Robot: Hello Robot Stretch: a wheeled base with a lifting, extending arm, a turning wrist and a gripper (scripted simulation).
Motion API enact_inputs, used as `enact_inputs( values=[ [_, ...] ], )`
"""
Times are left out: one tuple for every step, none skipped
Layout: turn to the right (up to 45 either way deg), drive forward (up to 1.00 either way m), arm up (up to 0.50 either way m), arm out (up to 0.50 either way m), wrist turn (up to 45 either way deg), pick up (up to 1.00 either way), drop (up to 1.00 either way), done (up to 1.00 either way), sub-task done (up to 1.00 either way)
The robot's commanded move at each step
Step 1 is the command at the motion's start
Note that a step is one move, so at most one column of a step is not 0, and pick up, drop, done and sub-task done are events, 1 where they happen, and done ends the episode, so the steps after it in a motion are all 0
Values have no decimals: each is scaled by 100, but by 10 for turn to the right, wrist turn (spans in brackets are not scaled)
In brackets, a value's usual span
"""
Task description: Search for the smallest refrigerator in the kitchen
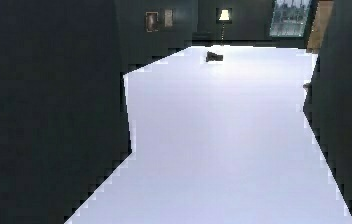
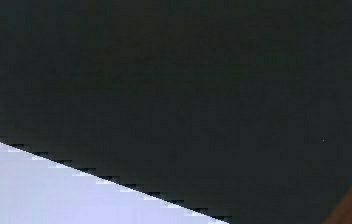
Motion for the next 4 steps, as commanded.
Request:
enact_inputs(
  values=[
    [-450, 0, 0, 0, 0, 0, 0, 0, 0],
    [-360, 0, 0, 0, 0, 0, 0, 0, 0],
    [0, 15, 0, 0, 0, 0, 0, 0, 0],
    [-420, 0, 0, 0, 0, 0, 0, 0, 0]
  ],
)
